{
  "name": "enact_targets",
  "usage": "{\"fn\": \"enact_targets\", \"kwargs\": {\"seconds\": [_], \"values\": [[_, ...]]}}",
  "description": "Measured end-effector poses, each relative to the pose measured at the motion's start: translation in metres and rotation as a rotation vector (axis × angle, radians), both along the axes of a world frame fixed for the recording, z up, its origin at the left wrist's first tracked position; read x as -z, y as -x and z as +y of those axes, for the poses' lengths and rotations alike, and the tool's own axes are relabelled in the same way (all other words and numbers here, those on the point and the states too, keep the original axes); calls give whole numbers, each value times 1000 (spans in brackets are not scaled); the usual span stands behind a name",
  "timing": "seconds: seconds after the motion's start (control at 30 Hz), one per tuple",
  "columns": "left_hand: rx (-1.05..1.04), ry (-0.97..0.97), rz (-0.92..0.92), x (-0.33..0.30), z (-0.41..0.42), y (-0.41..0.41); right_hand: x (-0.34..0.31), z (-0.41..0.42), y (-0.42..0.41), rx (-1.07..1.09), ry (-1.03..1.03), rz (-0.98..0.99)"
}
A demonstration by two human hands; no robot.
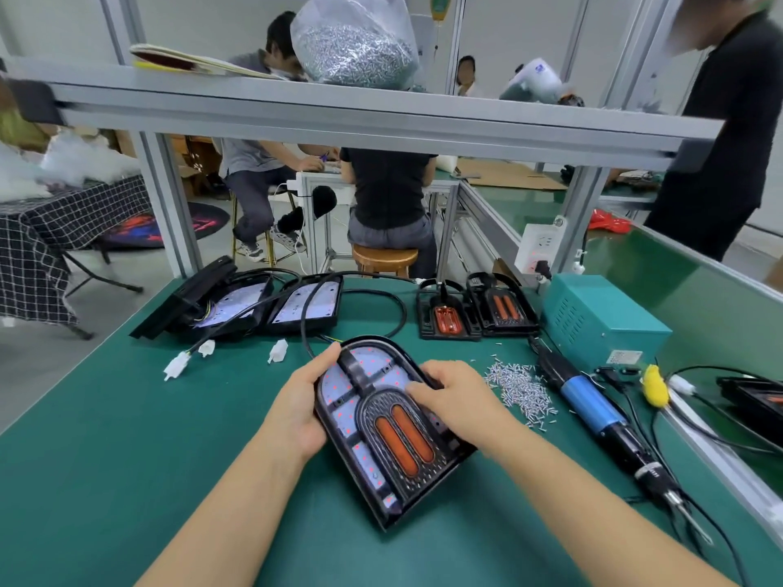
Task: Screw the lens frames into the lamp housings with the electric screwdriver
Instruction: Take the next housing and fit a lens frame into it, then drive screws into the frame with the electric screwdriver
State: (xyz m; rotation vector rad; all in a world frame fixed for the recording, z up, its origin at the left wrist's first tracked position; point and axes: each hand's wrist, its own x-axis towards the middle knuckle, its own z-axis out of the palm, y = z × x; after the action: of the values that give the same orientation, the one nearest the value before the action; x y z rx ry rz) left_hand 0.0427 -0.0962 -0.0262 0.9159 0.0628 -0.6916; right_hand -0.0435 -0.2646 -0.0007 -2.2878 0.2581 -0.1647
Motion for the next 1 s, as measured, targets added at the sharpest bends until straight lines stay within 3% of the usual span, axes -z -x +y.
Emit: {"fn": "enact_targets", "kwargs": {"seconds": [0.1, 0.2, 0.4, 0.57, 0.67, 0.73, 0.8, 0.9, 1.0], "values": [[-15, -87, -76, -6, -4, -2, 5, -1, 0, 102, -155, -7], [-91, -345, -269, -4, -13, -5, 14, 0, 6, 167, -234, 3], [-183, -626, -420, 12, -26, -1, 12, -26, 22, 131, -62, 80], [-215, -956, -682, 18, -27, 9, 3, -92, 55, 333, 327, 56], [-153, -1255, -778, 17, -21, 10, 3, -135, 73, 442, 547, 176], [-105, -1341, -801, 14, -18, 10, 4, -154, 81, 484, 653, 336], [-55, -1403, -805, 11, -14, 9, 5, -161, 83, 470, 659, 477], [-44, -1570, -886, -1, -12, 9, 9, -163, 82, 414, 569, 535], [-191, -1474, -1235, -18, -29, 21, 10, -165, 79, 430, 477, 512]]}}
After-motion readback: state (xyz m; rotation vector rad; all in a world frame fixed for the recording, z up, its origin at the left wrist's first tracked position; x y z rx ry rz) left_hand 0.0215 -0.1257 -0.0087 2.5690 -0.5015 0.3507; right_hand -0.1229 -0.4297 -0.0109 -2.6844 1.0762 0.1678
